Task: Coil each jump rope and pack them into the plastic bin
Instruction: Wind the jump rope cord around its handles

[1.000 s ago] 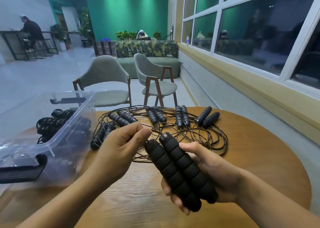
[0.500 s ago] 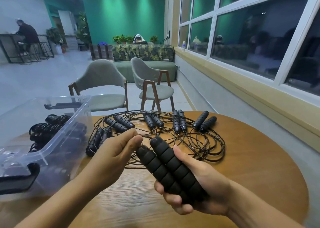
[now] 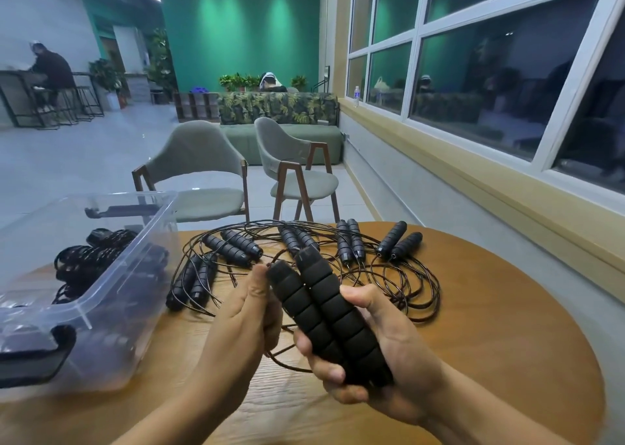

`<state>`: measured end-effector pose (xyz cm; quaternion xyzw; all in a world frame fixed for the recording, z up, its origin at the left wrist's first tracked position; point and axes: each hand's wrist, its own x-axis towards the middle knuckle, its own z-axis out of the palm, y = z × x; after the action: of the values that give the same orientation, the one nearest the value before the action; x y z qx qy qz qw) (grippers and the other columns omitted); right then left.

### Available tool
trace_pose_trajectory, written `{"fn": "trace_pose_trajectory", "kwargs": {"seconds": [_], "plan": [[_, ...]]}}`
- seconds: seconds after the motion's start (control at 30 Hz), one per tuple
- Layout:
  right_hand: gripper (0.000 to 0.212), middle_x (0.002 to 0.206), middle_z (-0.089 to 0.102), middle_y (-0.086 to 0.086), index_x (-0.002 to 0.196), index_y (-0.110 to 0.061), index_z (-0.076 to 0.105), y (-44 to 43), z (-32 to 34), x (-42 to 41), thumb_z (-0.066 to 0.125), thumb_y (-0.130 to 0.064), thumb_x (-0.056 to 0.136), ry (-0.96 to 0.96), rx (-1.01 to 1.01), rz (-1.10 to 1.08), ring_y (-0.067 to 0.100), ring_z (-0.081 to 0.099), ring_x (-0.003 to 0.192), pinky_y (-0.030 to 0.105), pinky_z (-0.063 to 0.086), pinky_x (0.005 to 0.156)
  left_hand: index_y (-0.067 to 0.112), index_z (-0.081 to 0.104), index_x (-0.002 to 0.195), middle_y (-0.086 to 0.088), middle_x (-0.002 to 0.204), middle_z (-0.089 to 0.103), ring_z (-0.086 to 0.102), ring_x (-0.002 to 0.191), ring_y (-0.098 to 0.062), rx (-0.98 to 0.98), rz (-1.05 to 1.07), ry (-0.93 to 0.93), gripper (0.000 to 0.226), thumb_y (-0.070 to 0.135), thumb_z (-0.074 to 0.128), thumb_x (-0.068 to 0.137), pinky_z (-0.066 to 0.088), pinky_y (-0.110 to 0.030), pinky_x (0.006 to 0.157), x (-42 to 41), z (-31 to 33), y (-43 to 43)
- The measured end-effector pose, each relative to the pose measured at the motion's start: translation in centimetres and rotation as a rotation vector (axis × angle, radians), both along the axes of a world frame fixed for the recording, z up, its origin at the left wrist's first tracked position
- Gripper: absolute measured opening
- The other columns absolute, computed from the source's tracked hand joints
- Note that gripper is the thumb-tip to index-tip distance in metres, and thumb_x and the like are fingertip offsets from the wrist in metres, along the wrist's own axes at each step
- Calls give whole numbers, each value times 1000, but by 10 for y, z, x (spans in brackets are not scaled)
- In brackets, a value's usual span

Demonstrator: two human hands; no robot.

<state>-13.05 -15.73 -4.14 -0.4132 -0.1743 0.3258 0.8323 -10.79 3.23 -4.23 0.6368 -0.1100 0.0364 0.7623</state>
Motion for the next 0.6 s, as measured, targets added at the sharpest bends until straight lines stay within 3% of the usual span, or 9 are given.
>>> {"fn": "trace_pose_trajectory", "kwargs": {"seconds": [0.07,0.13,0.27,0.33,0.4,0.5,0.6], "plan": [[52,108,60,17,144,-15,59,-2,3,-1,55,-49,104,-76,-72,-98,17,49,71,26,28,49,15,57,84,4,57,31,27,49,-11,67,-12,18,43,50,41,104,25,-24,45,-3,-4,-2],[42,108,64,21,135,-20,61,-5,6,-1,58,-46,102,-165,-200,-212,20,52,70,28,33,49,28,62,82,6,57,39,36,52,-11,292,40,-51,40,50,38,106,30,-27,49,-3,-9,-2],[30,102,73,11,124,-30,66,-4,10,-3,66,-43,96,-316,-452,-394,20,60,73,32,43,54,38,55,87,19,62,59,50,54,-4,709,77,-174,29,46,37,108,35,-21,50,3,-12,-1],[31,99,73,4,123,-43,68,-4,11,-5,69,-46,92,-468,-652,-500,17,67,80,33,56,68,39,51,86,30,65,62,56,58,1,854,52,-151,26,40,41,109,38,-18,51,2,-9,-3],[38,103,72,-2,127,-52,64,-6,11,-5,70,-52,89,-612,-812,-552,17,70,90,32,58,81,37,52,80,26,60,62,57,55,1,907,29,-111,30,33,46,109,39,-18,50,4,-8,-2],[48,109,69,-20,132,-59,57,-9,14,-5,72,-57,87,-773,-954,-594,9,69,94,24,58,81,33,51,66,16,53,61,59,55,0,998,-20,-103,39,24,52,105,42,-17,54,9,-4,0],[59,120,61,-36,137,-66,50,-11,15,-2,70,-68,82,-869,-1059,-689,-1,64,109,21,56,87,35,52,74,12,59,64,65,59,-3,1024,-63,-170,33,24,54,104,49,-20,61,11,-1,3]]}}
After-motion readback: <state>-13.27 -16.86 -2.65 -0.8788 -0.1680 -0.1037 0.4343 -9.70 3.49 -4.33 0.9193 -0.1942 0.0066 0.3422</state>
